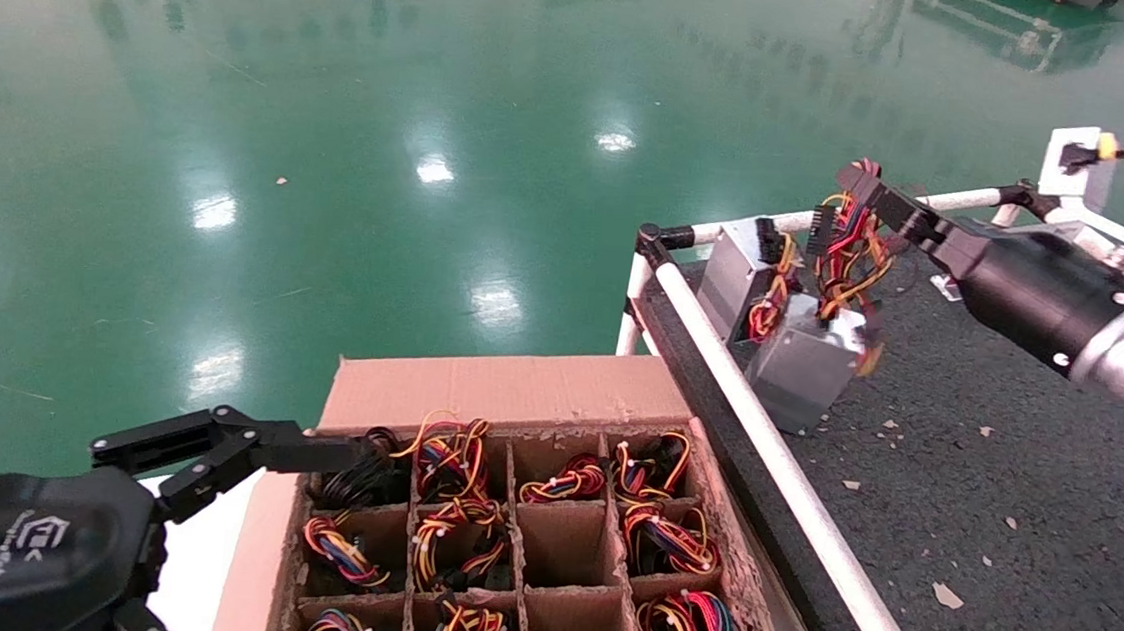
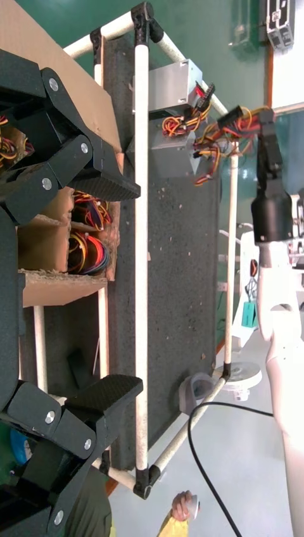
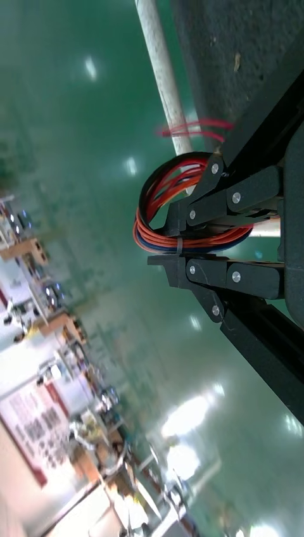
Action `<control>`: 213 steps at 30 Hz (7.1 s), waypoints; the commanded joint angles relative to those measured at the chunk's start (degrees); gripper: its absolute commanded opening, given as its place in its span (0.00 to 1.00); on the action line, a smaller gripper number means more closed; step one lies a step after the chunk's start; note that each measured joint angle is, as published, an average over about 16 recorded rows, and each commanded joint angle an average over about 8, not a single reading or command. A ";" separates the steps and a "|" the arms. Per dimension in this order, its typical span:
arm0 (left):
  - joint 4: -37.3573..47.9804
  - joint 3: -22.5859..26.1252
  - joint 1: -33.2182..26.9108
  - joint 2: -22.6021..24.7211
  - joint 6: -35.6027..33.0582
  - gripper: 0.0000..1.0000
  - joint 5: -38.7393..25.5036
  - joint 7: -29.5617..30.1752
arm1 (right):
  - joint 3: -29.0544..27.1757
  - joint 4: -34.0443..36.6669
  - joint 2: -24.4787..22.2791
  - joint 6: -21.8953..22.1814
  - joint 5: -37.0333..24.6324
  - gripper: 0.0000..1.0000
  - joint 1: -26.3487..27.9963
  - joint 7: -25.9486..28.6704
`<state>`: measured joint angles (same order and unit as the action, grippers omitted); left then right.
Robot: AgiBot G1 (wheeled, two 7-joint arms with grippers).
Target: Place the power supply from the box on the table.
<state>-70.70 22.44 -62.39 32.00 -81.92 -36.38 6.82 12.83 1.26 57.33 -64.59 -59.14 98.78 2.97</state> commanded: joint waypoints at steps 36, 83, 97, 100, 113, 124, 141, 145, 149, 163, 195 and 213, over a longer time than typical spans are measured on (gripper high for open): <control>0.01 -0.01 0.01 -0.01 0.01 1.00 0.01 0.00 | 0.19 -1.26 4.90 7.59 -0.23 1.00 -1.26 -3.48; 0.02 -0.01 0.01 -0.01 0.01 1.00 0.01 0.00 | 7.60 1.93 0.94 3.82 -10.82 1.00 4.03 2.87; 0.02 0.00 0.01 -0.01 0.01 1.00 0.01 0.00 | 9.01 3.70 -2.56 -0.56 -12.83 1.00 6.77 2.84; 0.02 0.00 0.01 -0.01 0.01 1.00 0.01 0.00 | 9.26 3.92 -3.38 -1.61 -13.18 1.00 7.47 2.44; 0.02 0.00 0.01 -0.01 0.01 1.00 0.01 0.00 | 9.85 4.71 -5.32 -4.30 -13.96 1.00 10.77 0.58; 0.02 0.00 0.01 -0.01 0.01 1.00 0.01 0.00 | 9.77 5.46 -4.68 -4.73 -13.79 1.00 14.00 -0.31; 0.03 -0.01 0.03 -0.02 0.03 1.00 0.02 0.00 | 8.96 -1.33 -5.65 -6.55 -10.63 1.00 10.01 -0.79; 0.03 -0.01 0.03 -0.02 0.03 1.00 0.02 0.00 | 8.54 -6.70 -6.86 -7.61 -8.59 1.00 6.56 -0.16; 0.03 -0.01 0.02 -0.02 0.03 1.00 0.02 -0.01 | 8.11 -12.17 -8.10 -8.69 -6.51 1.00 3.05 0.48; 0.03 -0.01 0.02 -0.02 0.03 1.00 0.02 -0.01 | 6.63 -31.06 -12.39 -12.43 0.66 1.00 -9.09 2.68; 0.04 0.00 0.03 -0.02 0.03 1.00 0.03 -0.01 | 3.29 -73.65 -22.02 -20.86 16.80 1.00 -36.41 7.64; 0.05 -0.01 0.04 -0.03 0.05 1.00 0.04 -0.01 | 3.07 -75.78 -22.55 -21.30 17.70 1.00 -37.80 7.88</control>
<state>-70.64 22.43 -62.34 31.97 -81.87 -36.34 6.81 15.90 -74.59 34.76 -85.90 -41.41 60.94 10.86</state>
